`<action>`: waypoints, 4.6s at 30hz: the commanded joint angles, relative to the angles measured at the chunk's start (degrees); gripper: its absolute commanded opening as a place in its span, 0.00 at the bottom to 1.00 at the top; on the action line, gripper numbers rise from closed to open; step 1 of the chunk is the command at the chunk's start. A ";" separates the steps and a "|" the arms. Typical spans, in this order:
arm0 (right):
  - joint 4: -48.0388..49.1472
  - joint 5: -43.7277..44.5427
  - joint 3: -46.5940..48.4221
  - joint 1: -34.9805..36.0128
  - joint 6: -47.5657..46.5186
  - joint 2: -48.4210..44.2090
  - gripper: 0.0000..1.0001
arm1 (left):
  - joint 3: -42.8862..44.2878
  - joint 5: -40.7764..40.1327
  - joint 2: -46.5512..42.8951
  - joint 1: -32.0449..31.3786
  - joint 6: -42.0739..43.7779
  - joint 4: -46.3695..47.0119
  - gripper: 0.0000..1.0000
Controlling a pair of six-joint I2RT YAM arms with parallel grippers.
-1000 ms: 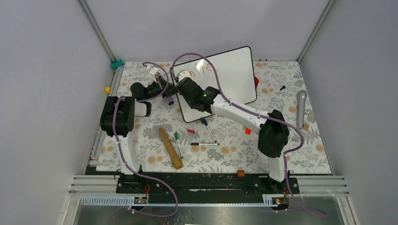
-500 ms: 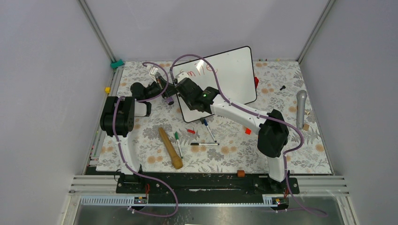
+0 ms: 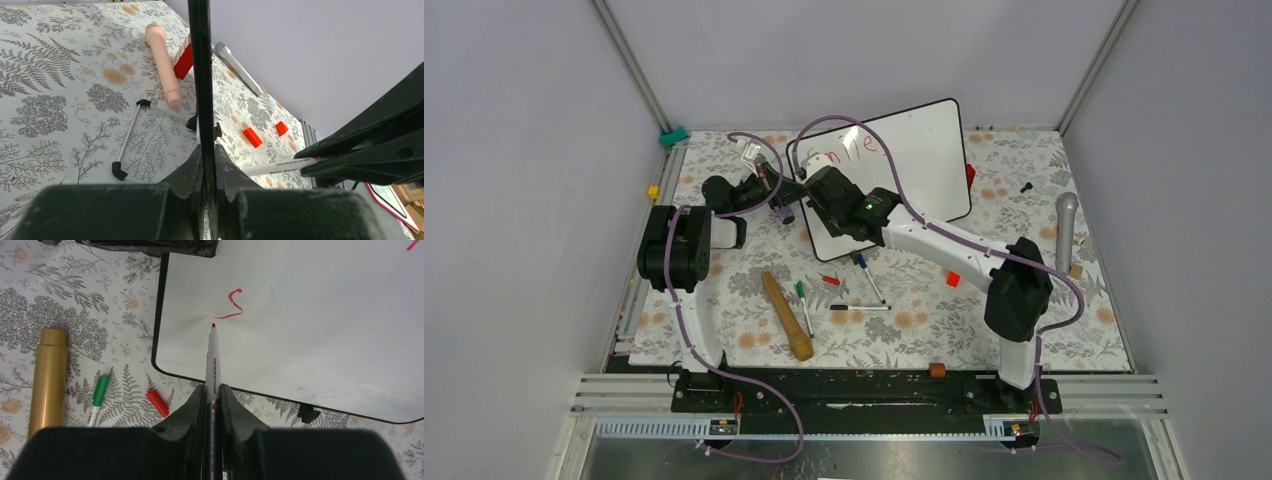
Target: Write a sentence on the whiteboard
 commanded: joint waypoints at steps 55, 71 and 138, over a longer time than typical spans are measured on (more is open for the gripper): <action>-0.77 10.49 7.98 -2.34 -1.49 4.27 0.00 | -0.08 5.82 -0.41 -0.44 6.46 4.49 0.00; -0.40 11.62 6.22 -2.93 -1.18 0.83 0.00 | 0.06 5.86 -0.35 -0.44 6.42 4.45 0.00; -1.72 4.36 4.23 -4.03 1.48 1.79 0.00 | -0.20 5.90 -0.60 -0.53 6.64 4.47 0.00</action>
